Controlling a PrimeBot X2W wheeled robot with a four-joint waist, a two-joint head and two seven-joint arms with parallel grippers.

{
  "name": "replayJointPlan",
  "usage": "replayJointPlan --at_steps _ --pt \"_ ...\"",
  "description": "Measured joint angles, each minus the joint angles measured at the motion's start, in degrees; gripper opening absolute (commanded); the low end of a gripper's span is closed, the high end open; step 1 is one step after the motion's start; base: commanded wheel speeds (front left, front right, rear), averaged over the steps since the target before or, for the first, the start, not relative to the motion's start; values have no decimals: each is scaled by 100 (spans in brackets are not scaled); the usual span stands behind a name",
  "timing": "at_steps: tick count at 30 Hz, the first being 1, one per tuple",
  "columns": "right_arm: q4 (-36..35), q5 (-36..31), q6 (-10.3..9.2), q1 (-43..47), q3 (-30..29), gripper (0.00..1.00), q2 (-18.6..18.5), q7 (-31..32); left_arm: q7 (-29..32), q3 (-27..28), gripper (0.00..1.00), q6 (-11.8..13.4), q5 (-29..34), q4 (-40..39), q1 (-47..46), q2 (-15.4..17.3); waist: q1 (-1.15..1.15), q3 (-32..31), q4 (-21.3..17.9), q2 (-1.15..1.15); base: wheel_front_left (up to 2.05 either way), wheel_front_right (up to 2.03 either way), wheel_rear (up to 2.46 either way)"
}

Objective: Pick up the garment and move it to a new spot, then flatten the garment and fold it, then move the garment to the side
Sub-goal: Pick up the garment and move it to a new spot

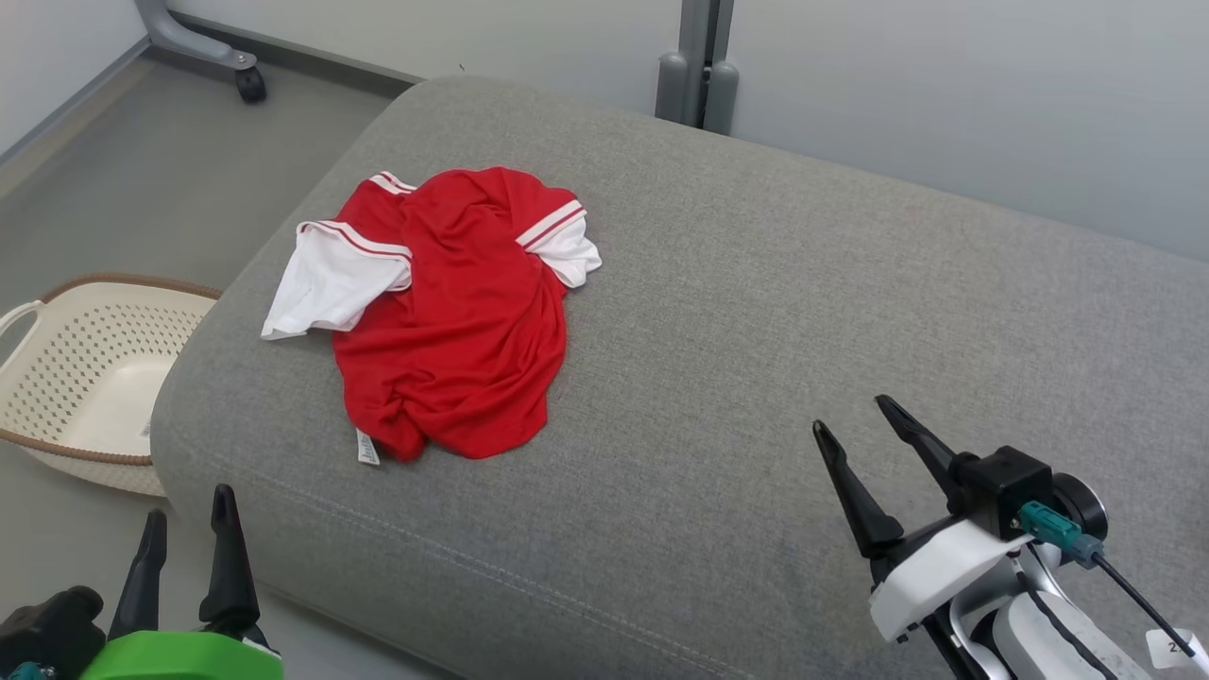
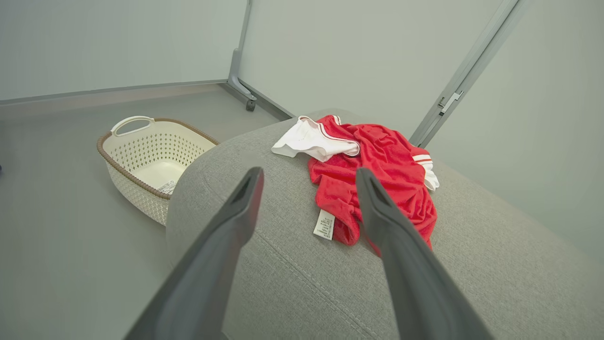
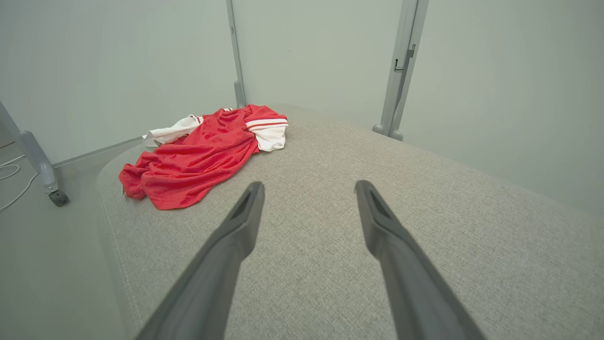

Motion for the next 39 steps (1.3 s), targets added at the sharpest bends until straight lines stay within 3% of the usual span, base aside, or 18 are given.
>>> replayJointPlan --at_steps 8,18,23,35,39 --pt "-301 -124 -33 -171 1 100 -207 247 721 31 100 -166 -687 -41 -581 56 0 390 -13 0 0 0 0" --pt "-680 -406 74 -713 80 100 -463 584 2182 896 100 -98 -2083 365 -1992 443 0 1112 -116 0 0 0 0" --pt "-865 -481 129 -888 97 100 -605 779 2784 1363 100 33 -3006 902 -2742 278 0 1497 -240 0 0 0 0" --pt "-1328 -708 223 -1376 51 100 -835 1084 3459 1896 100 60 -3524 2239 -3678 323 0 2353 -616 0 0 0 0" --pt "-1325 -722 223 -1446 -18 100 -901 1083 3462 2019 100 60 -3626 2848 -3969 85 0 2610 -778 0 0 0 0"
